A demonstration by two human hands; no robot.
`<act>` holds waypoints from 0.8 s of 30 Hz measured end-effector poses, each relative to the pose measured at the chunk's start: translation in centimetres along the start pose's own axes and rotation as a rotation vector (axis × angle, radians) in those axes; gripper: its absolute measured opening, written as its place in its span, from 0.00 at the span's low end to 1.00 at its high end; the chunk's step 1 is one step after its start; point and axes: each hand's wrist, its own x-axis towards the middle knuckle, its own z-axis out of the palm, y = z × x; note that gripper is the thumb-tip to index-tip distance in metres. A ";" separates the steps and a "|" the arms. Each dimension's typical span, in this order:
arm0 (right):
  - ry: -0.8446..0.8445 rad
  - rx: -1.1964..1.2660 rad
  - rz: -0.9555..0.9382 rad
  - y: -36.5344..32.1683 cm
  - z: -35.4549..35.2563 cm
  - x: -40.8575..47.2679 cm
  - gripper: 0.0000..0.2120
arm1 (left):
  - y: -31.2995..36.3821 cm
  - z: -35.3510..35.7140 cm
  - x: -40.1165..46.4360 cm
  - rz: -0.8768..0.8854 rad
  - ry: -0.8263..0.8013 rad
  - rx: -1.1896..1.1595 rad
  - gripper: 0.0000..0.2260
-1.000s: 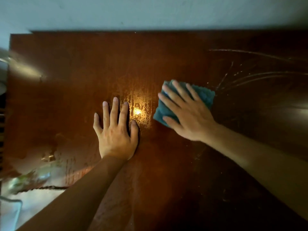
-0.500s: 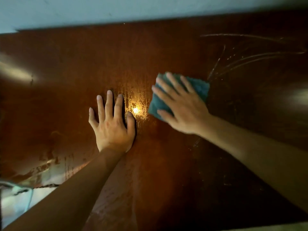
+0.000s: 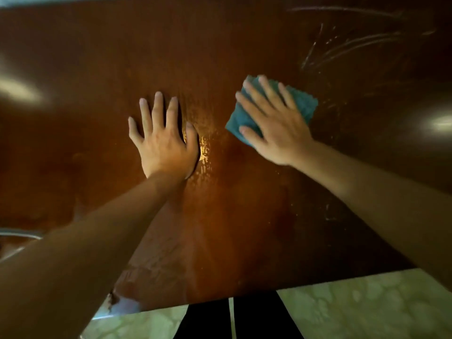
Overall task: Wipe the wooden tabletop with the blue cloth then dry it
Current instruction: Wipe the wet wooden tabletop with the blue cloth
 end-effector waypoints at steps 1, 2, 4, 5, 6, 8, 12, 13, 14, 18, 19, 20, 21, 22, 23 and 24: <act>0.009 0.013 -0.026 -1.6 0.6 -2.5 0.33 | -0.1 0.0 0.0 0.002 0.003 -0.014 0.27; 0.007 0.017 -0.055 -3.1 1.3 -5.0 0.32 | -0.1 0.1 0.0 0.004 0.007 -0.026 0.27; -0.006 0.005 -0.097 -5.3 2.3 -9.2 0.31 | 0.0 -0.1 -0.1 0.010 0.009 -0.046 0.26; -0.019 -0.006 -0.119 -5.7 2.6 -10.4 0.31 | 0.0 -0.2 -0.1 0.015 0.010 -0.059 0.25; -0.038 -0.010 -0.148 -5.5 2.6 -10.9 0.31 | 0.0 -0.4 -0.1 0.024 0.015 -0.075 0.25; -0.067 -0.007 -0.185 -4.0 2.0 -9.9 0.31 | 0.0 -0.8 -0.5 0.071 0.018 -0.095 0.23; -0.029 0.011 0.052 0.8 0.0 -4.6 0.33 | 2.1 -0.5 -4.4 0.261 -0.050 -0.072 0.23; -0.026 -0.003 0.096 1.3 0.0 -4.0 0.33 | 2.9 -0.1 -5.8 0.282 -0.073 -0.074 0.23; -0.024 -0.011 0.121 1.1 0.1 -3.9 0.33 | 3.7 0.4 -7.1 0.294 -0.091 -0.083 0.23; 0.041 0.017 0.134 -3.9 2.2 -10.2 0.32 | 4.4 1.8 -9.8 0.333 -0.121 0.001 0.24; 0.041 0.033 0.116 -5.7 3.0 -12.8 0.31 | 4.3 2.0 -9.8 0.342 -0.115 0.027 0.24; 0.036 0.042 0.092 -7.2 3.8 -15.0 0.31 | 4.3 2.1 -9.7 0.347 -0.106 0.038 0.24; 0.021 0.050 0.068 -8.2 4.2 -16.7 0.31 | 4.3 2.1 -9.7 0.350 -0.101 0.041 0.24; -0.001 0.059 0.032 -8.5 4.5 -17.7 0.31 | 4.3 2.0 -9.8 0.353 -0.098 0.041 0.24; -0.018 0.057 -0.009 -7.8 4.4 -17.8 0.31 | 4.4 2.1 -9.8 0.359 -0.095 0.038 0.24; -0.021 0.048 -0.026 -6.6 4.3 -17.2 0.31 | 4.5 2.1 -9.8 0.366 -0.094 0.036 0.24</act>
